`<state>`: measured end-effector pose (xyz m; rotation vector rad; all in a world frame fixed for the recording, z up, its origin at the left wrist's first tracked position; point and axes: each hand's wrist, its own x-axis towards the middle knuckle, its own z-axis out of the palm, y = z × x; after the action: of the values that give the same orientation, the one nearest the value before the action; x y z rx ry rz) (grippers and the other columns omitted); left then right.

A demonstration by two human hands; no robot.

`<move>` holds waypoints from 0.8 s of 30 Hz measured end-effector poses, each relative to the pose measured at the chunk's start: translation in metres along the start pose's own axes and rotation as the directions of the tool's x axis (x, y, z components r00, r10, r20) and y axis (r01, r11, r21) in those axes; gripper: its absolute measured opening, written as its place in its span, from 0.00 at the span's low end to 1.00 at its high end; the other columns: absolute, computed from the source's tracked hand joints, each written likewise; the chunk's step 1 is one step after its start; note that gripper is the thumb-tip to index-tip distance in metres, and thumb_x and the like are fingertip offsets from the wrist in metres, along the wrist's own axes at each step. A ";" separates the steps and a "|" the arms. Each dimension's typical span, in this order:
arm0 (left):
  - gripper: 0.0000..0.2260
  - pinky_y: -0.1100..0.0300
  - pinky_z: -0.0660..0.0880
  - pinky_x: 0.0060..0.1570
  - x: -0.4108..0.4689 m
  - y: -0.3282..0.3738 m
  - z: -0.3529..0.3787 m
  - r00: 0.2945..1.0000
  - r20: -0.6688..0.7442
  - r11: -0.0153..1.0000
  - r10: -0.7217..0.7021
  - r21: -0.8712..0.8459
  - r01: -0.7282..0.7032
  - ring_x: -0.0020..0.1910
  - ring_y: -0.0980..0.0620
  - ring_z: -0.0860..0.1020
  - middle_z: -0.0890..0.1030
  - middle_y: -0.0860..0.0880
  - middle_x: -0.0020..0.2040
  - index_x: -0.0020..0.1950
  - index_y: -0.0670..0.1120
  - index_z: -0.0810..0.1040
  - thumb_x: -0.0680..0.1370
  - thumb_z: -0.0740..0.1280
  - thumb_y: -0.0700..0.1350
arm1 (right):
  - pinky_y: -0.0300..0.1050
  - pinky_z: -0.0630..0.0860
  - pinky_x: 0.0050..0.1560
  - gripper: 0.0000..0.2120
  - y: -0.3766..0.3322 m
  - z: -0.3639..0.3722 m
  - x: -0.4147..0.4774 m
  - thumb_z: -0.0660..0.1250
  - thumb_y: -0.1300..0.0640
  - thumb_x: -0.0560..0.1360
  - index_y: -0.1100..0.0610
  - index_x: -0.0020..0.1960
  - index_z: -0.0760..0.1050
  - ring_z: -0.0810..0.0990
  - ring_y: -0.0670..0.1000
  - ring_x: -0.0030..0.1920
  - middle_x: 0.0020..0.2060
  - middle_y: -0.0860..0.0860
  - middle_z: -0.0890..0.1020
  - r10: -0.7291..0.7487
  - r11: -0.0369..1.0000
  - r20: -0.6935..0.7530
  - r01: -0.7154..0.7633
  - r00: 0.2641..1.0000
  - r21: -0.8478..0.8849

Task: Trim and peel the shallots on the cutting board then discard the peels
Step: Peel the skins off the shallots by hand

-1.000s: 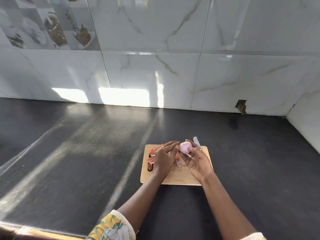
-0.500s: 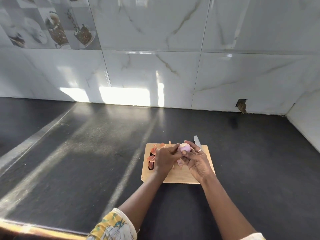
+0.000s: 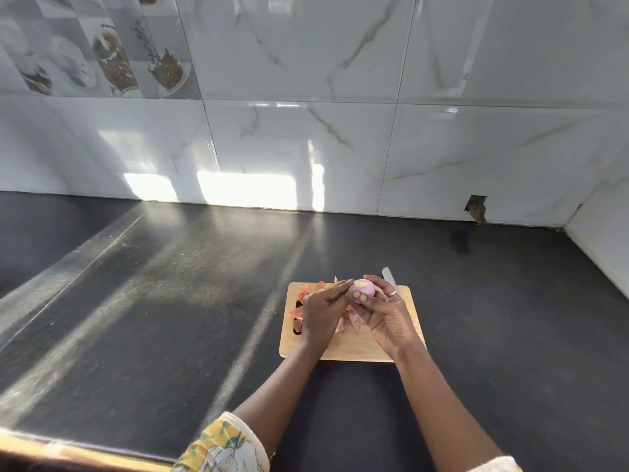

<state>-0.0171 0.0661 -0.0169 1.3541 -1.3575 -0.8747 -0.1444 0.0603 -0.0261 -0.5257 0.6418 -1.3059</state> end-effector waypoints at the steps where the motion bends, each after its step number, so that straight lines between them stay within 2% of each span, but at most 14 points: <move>1: 0.08 0.77 0.70 0.44 0.001 -0.002 -0.001 1.000 -0.005 0.999 -0.020 -0.030 0.020 0.42 0.70 0.78 0.85 0.49 0.48 0.52 0.45 0.83 0.74 0.70 0.42 | 0.46 0.81 0.48 0.23 0.000 -0.001 0.000 0.74 0.69 0.56 0.60 0.49 0.77 0.84 0.55 0.42 0.45 0.60 0.82 0.002 1.000 -0.001 -0.002 1.000 0.008; 4: 0.07 0.73 0.72 0.46 0.004 -0.006 -0.002 0.998 0.015 0.994 -0.055 -0.090 0.056 0.42 0.66 0.79 0.85 0.47 0.48 0.51 0.44 0.83 0.74 0.70 0.41 | 0.47 0.80 0.50 0.23 0.002 -0.003 0.000 0.74 0.69 0.56 0.60 0.49 0.77 0.84 0.56 0.42 0.45 0.60 0.81 0.003 1.000 -0.005 -0.003 1.000 0.001; 7: 0.09 0.72 0.74 0.49 0.004 -0.008 -0.001 0.999 0.020 0.996 -0.026 -0.079 0.027 0.47 0.63 0.81 0.84 0.48 0.50 0.52 0.44 0.83 0.74 0.70 0.41 | 0.46 0.82 0.48 0.23 0.002 -0.006 0.000 0.74 0.68 0.56 0.61 0.51 0.76 0.84 0.55 0.44 0.45 0.60 0.82 -0.006 1.000 -0.002 0.006 1.000 -0.028; 11: 0.11 0.76 0.72 0.50 0.005 -0.010 0.001 0.999 0.043 0.996 -0.029 -0.085 0.033 0.48 0.69 0.78 0.83 0.48 0.53 0.55 0.42 0.82 0.73 0.71 0.41 | 0.44 0.82 0.42 0.24 0.000 -0.004 0.000 0.74 0.67 0.56 0.61 0.52 0.75 0.84 0.54 0.42 0.44 0.59 0.82 -0.025 0.997 0.008 0.026 1.000 -0.072; 17: 0.08 0.76 0.72 0.46 0.008 -0.009 0.002 1.000 0.027 0.995 -0.016 -0.098 0.018 0.45 0.68 0.79 0.83 0.46 0.51 0.52 0.40 0.83 0.74 0.69 0.38 | 0.44 0.82 0.39 0.25 -0.001 -0.006 -0.001 0.75 0.68 0.54 0.61 0.50 0.75 0.84 0.55 0.42 0.44 0.57 0.84 -0.048 0.993 0.003 0.048 0.999 -0.105; 21: 0.08 0.76 0.72 0.41 0.007 -0.008 0.003 1.000 0.000 0.995 -0.009 -0.096 0.009 0.40 0.67 0.79 0.85 0.46 0.47 0.51 0.40 0.83 0.73 0.70 0.38 | 0.44 0.82 0.39 0.25 0.001 -0.008 -0.001 0.75 0.68 0.54 0.61 0.50 0.76 0.84 0.55 0.42 0.43 0.57 0.83 -0.035 0.997 0.001 0.035 0.999 -0.073; 24: 0.07 0.74 0.72 0.40 0.006 -0.009 0.005 0.999 -0.028 0.995 -0.028 -0.097 0.025 0.38 0.65 0.79 0.85 0.49 0.44 0.49 0.43 0.84 0.72 0.70 0.38 | 0.45 0.82 0.43 0.29 0.002 -0.010 0.000 0.81 0.65 0.52 0.61 0.52 0.76 0.84 0.57 0.45 0.46 0.59 0.83 -0.019 1.000 0.009 0.020 1.000 -0.022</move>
<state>-0.0186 0.0584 -0.0254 1.3085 -1.2615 -0.9228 -0.1493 0.0611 -0.0346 -0.5570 0.6463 -1.3154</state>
